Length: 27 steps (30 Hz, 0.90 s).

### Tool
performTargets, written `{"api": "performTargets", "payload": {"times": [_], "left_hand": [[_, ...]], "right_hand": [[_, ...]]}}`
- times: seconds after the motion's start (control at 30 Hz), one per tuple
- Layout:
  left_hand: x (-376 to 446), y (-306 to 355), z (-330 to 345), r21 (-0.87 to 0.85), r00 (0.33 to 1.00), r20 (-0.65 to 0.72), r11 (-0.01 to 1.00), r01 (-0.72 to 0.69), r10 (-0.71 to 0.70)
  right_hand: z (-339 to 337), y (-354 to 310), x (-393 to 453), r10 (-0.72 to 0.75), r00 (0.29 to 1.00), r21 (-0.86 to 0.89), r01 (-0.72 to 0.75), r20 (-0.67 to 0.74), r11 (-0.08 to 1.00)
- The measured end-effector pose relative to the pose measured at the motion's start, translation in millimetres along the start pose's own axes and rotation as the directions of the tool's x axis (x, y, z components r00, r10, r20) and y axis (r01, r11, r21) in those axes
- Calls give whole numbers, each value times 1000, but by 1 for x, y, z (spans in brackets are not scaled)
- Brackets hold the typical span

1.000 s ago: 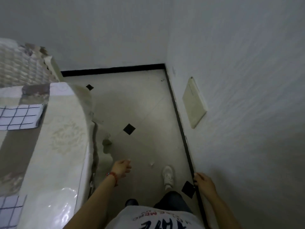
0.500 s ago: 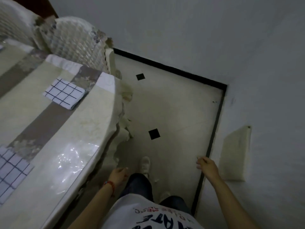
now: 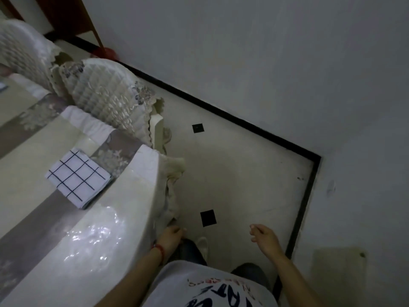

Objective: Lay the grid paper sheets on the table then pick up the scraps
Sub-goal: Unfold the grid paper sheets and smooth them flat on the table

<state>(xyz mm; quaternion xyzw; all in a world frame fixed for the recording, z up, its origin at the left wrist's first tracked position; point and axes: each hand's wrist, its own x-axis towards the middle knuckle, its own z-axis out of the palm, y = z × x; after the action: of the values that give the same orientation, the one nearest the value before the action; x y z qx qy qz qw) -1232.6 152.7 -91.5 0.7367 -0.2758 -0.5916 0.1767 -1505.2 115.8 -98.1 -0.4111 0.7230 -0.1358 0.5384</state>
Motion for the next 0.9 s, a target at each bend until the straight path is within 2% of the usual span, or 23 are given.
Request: {"api": "performTargets", "payload": {"times": [0.1, 0.17, 0.33, 0.53, 0.63, 0.73, 0.83, 0.9], "left_hand": [[14, 37, 3, 53, 995, 100, 998, -35, 30], [23, 50, 9, 56, 994, 112, 998, -22, 16], [38, 67, 15, -108, 997, 60, 993, 47, -41], [31, 81, 21, -272, 993, -12, 956, 108, -115], [29, 92, 25, -381, 987, -92, 920, 90, -135], [24, 102, 29, -490, 976, -172, 871, 33, -134], [12, 112, 25, -586, 953, -283, 806, -83, -108], [2, 118, 13, -668, 913, -391, 719, -192, -119]], "right_hand": [[-5, -19, 24, 11, 999, -50, -9, 40, 999], [-8, -27, 40, 11, 998, -98, -6, 57, 995], [-21, -64, 88, 22, 991, -185, 2, 130, 983], [-14, -156, 146, -94, 935, -263, 192, 343, 946], [9, -215, 158, -191, 852, -272, 356, 487, 894], [38, -268, 148, -271, 728, -228, 506, 629, 832], [70, -305, 122, -336, 590, -140, 615, 734, 776], [91, -318, 105, -361, 508, -75, 652, 782, 754]]}}
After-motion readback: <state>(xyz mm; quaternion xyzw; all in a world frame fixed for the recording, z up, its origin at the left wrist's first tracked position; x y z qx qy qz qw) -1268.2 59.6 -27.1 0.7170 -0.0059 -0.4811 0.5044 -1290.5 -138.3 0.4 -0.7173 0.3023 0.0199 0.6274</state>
